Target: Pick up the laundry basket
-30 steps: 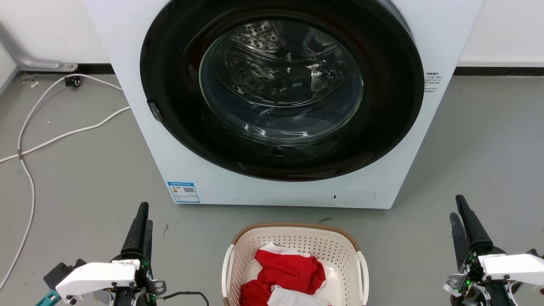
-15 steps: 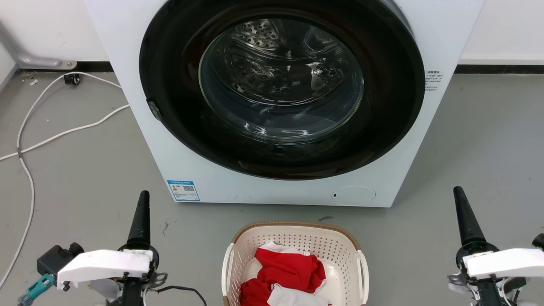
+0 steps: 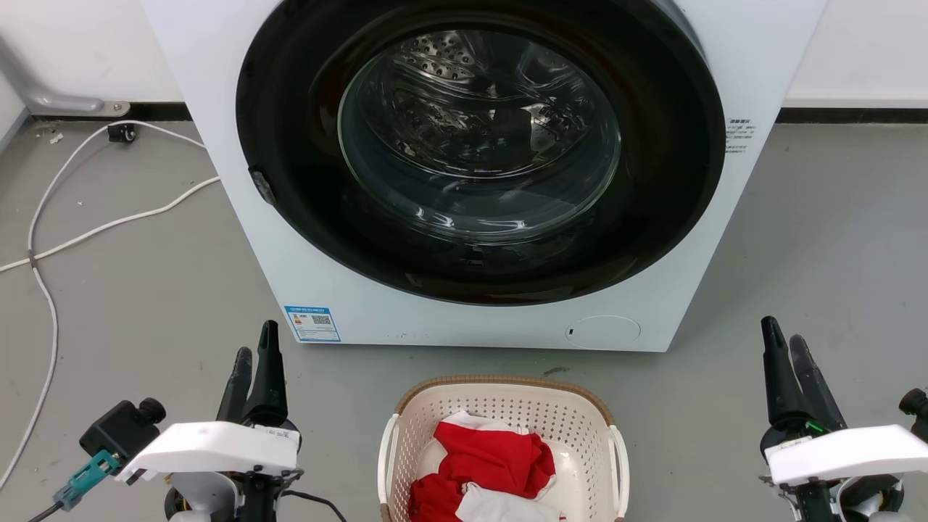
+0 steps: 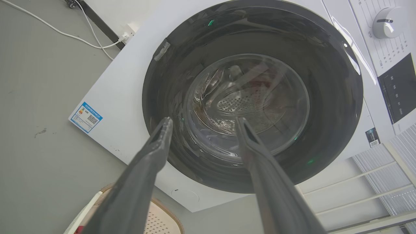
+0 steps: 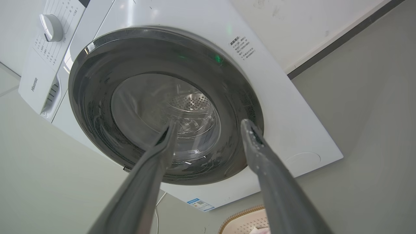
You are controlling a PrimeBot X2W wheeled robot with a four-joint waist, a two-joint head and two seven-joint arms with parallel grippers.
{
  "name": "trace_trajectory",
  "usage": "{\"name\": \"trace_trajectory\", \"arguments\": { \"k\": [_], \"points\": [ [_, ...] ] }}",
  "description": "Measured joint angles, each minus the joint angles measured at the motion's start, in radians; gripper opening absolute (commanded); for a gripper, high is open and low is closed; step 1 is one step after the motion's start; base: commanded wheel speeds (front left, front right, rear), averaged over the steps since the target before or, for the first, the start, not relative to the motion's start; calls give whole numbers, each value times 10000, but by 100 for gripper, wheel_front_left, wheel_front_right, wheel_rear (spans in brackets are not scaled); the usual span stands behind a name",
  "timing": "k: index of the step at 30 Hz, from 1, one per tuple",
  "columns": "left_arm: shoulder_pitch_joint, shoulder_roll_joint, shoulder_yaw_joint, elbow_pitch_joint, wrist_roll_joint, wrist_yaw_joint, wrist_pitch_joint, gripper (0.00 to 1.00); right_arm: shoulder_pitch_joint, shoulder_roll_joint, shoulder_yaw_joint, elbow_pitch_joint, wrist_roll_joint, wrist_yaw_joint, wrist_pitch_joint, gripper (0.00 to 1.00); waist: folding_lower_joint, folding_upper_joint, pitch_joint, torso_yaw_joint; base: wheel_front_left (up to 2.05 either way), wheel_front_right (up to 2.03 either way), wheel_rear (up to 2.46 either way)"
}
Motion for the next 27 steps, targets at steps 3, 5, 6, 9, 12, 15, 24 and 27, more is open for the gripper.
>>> {"name": "trace_trajectory", "arguments": {
  "k": [3,5,6,9,12,15,24,27],
  "points": [
    [47,0,-79,-81,470,82,-88,100,54,0,27,-38,-495,0,-111,100,0,0,2,0,0,0,0],
    [57,0,-123,-146,767,115,-144,100,118,0,38,-81,-786,0,-167,100,0,0,4,0,0,0,0],
    [65,2,-146,-165,918,128,-190,100,155,0,48,-92,-928,0,-197,100,0,0,5,0,0,0,0],
    [85,2,-213,-255,1356,188,-291,100,161,0,84,-180,-1325,0,-291,100,0,0,6,-1,0,0,0],
    [137,2,-307,-316,1770,205,-374,100,182,0,130,-278,-1720,0,-380,100,0,0,6,-1,0,0,0],
    [174,2,-401,-395,2318,232,-493,100,239,-2,199,-391,-2219,0,-493,100,0,0,13,6,0,0,0],
    [269,6,-543,-518,3308,286,-746,100,391,-2,305,-575,-3275,0,-765,100,0,0,25,18,0,0,0],
    [275,6,-598,-571,3630,290,-832,100,415,-2,337,-629,-3634,0,-826,100,0,0,28,18,0,0,0]
  ]
}}
